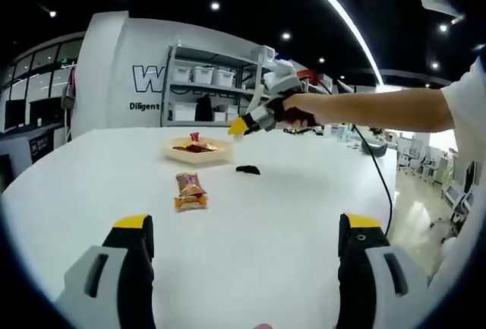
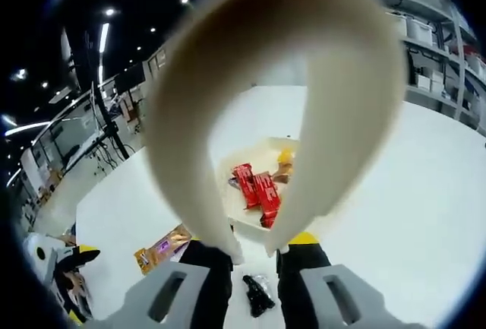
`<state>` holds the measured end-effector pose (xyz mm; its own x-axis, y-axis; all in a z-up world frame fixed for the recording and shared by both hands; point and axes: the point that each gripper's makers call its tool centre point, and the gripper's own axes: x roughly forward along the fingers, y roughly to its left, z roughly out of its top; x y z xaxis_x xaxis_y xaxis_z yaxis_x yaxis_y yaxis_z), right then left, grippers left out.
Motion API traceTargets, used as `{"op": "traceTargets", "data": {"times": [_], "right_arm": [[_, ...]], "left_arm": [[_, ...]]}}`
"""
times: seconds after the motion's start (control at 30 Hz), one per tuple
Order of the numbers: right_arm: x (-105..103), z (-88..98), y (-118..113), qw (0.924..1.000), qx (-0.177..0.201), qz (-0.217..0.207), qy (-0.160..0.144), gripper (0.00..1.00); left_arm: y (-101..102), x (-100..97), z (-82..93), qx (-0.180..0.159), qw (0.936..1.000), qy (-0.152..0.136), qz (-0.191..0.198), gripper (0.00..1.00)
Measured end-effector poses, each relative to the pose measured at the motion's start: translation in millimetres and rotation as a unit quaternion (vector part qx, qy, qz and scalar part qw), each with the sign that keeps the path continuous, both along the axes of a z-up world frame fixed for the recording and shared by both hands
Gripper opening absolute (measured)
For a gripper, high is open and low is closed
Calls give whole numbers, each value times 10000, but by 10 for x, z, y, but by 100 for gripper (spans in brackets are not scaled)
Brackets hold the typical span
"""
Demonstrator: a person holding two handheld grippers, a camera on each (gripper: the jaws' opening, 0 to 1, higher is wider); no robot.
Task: Place the target food into the container with the food tongs after gripping and lifting it, then release it inside without dropping or visibly crushing the food.
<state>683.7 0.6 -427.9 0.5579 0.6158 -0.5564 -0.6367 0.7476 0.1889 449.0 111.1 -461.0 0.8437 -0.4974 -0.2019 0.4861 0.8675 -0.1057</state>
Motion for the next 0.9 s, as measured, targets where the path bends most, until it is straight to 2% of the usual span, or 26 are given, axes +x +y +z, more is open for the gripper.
{"op": "traceTargets", "data": {"times": [0.4,0.8,0.9], "right_arm": [[-229,-232,-128,9997,7,24,240,16],[-350,-444,-129,9989,-122,133,436,16],[-319,-485,-133,9988,-164,137,431,17]], "left_arm": [[-15,-12,-22,-50,10000,52,-22,99],[21,2,-16,-175,9998,97,36,99],[14,6,-18,-180,9998,96,26,99]]}}
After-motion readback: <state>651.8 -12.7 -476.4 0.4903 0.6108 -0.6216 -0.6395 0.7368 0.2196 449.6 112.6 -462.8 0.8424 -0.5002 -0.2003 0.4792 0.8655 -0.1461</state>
